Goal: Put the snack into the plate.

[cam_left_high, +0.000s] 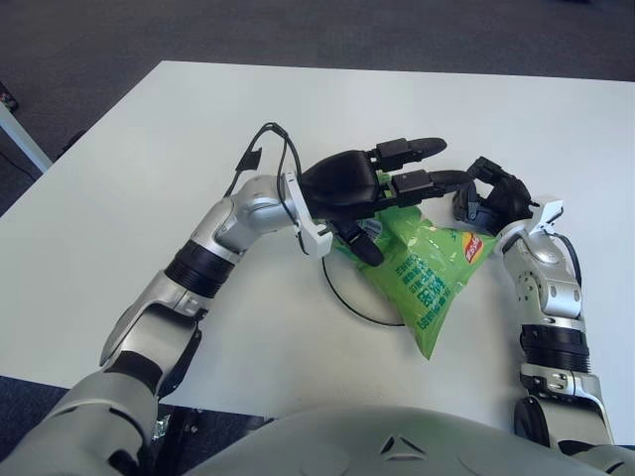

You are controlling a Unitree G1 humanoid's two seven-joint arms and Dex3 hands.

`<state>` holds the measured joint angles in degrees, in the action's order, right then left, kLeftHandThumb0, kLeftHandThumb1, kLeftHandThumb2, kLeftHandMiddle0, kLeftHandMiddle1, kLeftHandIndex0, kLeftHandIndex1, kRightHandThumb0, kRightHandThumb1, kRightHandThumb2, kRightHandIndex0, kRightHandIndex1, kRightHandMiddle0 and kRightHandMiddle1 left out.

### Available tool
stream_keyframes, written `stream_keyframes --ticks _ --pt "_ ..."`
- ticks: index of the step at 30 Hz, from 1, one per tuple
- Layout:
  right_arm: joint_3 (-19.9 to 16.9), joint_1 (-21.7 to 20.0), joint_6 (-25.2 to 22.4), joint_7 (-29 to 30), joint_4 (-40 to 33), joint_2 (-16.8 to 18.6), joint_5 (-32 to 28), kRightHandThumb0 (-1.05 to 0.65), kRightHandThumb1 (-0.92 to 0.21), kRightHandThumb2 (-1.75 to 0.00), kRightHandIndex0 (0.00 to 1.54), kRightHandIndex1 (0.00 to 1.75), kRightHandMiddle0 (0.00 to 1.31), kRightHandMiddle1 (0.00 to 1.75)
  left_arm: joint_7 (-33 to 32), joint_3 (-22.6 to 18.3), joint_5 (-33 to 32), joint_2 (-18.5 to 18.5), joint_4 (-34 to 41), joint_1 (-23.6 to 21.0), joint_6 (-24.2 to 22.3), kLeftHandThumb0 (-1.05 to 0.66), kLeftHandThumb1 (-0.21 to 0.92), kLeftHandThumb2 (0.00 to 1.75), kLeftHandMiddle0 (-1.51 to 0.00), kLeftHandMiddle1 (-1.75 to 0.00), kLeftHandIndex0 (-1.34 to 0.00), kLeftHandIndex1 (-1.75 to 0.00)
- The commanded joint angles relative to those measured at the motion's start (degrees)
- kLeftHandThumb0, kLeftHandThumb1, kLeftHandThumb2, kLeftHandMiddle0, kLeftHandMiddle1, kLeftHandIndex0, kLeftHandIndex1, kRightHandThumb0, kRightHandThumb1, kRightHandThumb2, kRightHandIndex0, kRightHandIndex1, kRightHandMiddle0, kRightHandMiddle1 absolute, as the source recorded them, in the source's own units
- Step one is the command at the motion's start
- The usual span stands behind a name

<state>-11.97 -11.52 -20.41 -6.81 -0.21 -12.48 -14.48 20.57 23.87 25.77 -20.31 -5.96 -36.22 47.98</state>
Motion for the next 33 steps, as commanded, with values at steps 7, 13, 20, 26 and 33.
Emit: stream_keyframes --ticks 7,13,20,26,33 --pt "1.05 2.64 -1.05 0.3 2.46 0.98 1.1 -0.49 -0.31 -1.32 1.18 1.75 0.62 1.75 5.69 -1.82 -6.92 -2.14 -1.05 -2.38 -4.49 -1.05 0.92 0.58 0.0 0.0 0.0 0.0" --pt "1.12 2.75 -0.91 0.2 2.54 0.76 1.15 -0.49 -0.29 -1.34 1.21 1.75 0.63 1.75 5.08 -3.02 -8.04 -1.02 -2.98 -2.97 -5.36 -1.05 0.92 0.56 0.0 0.0 0.0 0.0" --pt "2.14 3.38 0.36 -1.16 2.52 -0.21 1.95 -0.5 -0.29 -1.35 1.24 1.75 0.64 1.75 4.53 -4.66 -8.46 -1.18 -7.31 -5.04 -3.55 -1.04 0.92 0.51 0.0 0.0 0.0 -0.01" --pt "3.35 3.33 2.32 -2.19 3.68 -1.24 3.87 -0.49 -0.31 -1.33 1.29 1.75 0.62 1.75 4.71 -6.12 -8.39 -2.39 -11.12 -7.29 -2.78 -1.05 0.92 0.48 0.0 0.0 -0.01 -0.02" --pt "3.96 3.51 3.12 -2.81 3.77 -1.96 4.31 -0.47 -0.34 -1.29 1.3 1.75 0.59 1.75 2.89 -9.69 -6.57 -5.91 -14.0 -8.03 -2.07 -1.04 0.92 0.46 -0.01 -0.01 0.0 -0.06"
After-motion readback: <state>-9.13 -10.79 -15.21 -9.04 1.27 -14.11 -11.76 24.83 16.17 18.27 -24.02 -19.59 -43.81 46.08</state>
